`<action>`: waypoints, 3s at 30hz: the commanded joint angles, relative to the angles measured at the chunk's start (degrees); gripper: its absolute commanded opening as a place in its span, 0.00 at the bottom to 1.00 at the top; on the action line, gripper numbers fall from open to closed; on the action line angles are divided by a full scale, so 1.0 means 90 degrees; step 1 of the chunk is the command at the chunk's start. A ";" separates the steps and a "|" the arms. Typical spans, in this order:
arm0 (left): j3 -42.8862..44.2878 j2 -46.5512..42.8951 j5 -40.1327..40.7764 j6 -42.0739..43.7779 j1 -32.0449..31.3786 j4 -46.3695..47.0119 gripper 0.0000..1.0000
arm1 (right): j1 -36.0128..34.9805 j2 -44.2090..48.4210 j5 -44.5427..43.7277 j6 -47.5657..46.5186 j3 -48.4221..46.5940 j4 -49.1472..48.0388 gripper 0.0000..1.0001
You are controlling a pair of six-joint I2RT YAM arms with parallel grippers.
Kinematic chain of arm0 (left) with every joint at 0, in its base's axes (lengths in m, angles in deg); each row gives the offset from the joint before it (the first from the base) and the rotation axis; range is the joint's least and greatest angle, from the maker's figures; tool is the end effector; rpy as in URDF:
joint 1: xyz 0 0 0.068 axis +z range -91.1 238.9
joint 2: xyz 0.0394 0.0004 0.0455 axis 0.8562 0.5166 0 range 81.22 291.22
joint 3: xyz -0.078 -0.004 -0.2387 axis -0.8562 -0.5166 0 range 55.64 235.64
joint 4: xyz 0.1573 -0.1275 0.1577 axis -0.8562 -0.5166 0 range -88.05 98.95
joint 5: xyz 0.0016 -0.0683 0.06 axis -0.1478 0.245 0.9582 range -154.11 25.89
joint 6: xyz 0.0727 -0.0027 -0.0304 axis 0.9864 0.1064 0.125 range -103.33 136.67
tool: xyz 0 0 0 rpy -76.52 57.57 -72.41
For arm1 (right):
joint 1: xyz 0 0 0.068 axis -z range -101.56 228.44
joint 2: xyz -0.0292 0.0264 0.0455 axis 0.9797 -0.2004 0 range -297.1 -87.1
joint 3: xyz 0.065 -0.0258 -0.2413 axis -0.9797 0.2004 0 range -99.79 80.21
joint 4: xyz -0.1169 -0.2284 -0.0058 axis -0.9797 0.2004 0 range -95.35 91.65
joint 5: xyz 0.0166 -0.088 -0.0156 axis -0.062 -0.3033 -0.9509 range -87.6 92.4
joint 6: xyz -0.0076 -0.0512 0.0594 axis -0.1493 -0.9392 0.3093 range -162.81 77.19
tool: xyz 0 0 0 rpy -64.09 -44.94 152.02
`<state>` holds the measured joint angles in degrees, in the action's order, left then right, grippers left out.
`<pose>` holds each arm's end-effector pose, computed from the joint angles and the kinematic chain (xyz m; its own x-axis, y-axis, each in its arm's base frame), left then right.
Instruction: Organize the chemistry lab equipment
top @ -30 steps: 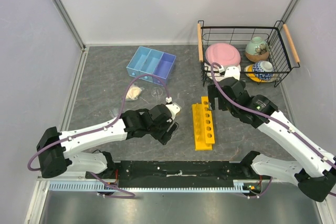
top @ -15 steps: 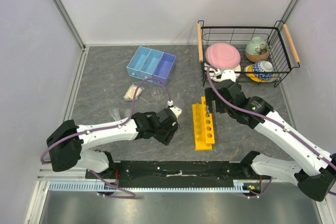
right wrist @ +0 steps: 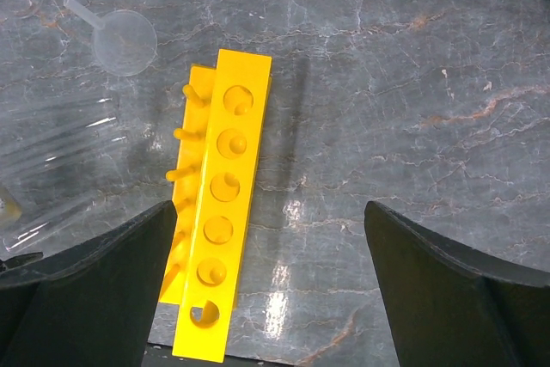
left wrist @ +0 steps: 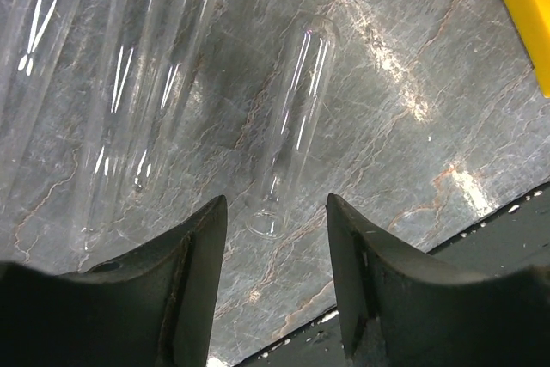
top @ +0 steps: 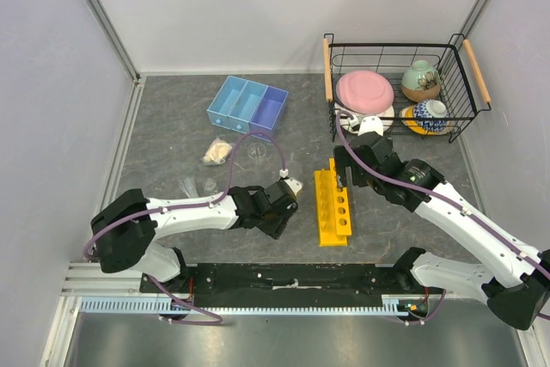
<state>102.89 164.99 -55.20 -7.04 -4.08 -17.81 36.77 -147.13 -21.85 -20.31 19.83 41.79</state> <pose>0.1391 -0.2496 0.1333 -0.7128 0.5230 -0.4672 0.6136 0.7877 -0.0543 0.1916 0.1333 0.2854 -0.6546 -0.1154 -0.7471 -0.1576 0.9874 -0.0145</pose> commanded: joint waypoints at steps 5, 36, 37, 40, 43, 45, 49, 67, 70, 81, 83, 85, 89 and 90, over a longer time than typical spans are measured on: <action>-0.0142 0.0302 0.0172 -0.0237 -0.0121 0.0386 0.56 | 0.0011 0.0234 -0.0089 -0.0049 0.0176 -0.0198 0.98; 0.0617 0.0323 0.0876 -0.0238 -0.1068 -0.0725 0.02 | 0.0001 0.0703 0.0125 0.0098 0.0283 0.0280 0.98; 0.0736 0.0254 0.0808 -0.0199 -0.1107 -0.0834 0.02 | 0.0001 0.0742 0.0203 0.0078 0.0264 0.0300 0.98; 0.1175 -0.0116 0.0233 0.0026 -0.1127 -0.1020 0.02 | 0.0001 0.0801 0.0584 0.0010 0.0137 0.0446 0.98; 0.1498 -0.0390 -0.0498 0.0328 -0.1127 -0.0982 0.02 | 0.0001 0.0869 0.1352 -0.0146 0.0000 0.0515 0.98; 0.1673 -0.0508 -0.0890 0.0523 -0.1117 -0.0904 0.02 | 0.0001 0.0898 0.1784 -0.0205 -0.0078 0.0515 0.98; 0.1821 -0.0801 -0.2033 0.0856 -0.1010 -0.0553 0.02 | -0.0009 0.0938 0.2673 -0.0234 -0.0429 0.0495 0.98; 0.0122 -0.1690 -0.7932 -0.0256 0.1666 0.3958 0.02 | 0.0001 0.1406 0.6276 0.0312 -0.0938 -0.0295 0.96; -0.0170 -0.1700 -0.8274 -0.0841 0.1666 0.4999 0.02 | 0.0001 0.1358 0.6561 0.0449 -0.0840 -0.0598 0.92; -0.0767 -0.1836 -0.8558 -0.1692 0.1676 0.6333 0.02 | 0.0001 0.1211 0.6689 0.0566 -0.0781 -0.0882 0.82; -0.0777 -0.1895 -0.8539 -0.1692 0.1695 0.6343 0.02 | 0.0001 0.1211 0.6698 0.0586 -0.0801 -0.0882 0.81; -0.0786 -0.1924 -0.8548 -0.1692 0.1724 0.6362 0.02 | 0.0001 0.1211 0.6708 0.0586 -0.0811 -0.0872 0.77; -0.0796 -0.1896 -0.8548 -0.1838 0.1812 0.6557 0.02 | 0.0001 0.1201 0.6767 0.0634 -0.0752 -0.0930 0.73; -0.0787 -0.1876 -0.8558 -0.1858 0.1832 0.6606 0.02 | 0.0011 0.1211 0.6767 0.0673 -0.0723 -0.0931 0.70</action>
<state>95.78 148.97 -130.45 -20.83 11.54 36.94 36.77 -136.47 37.58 -15.37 13.01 36.00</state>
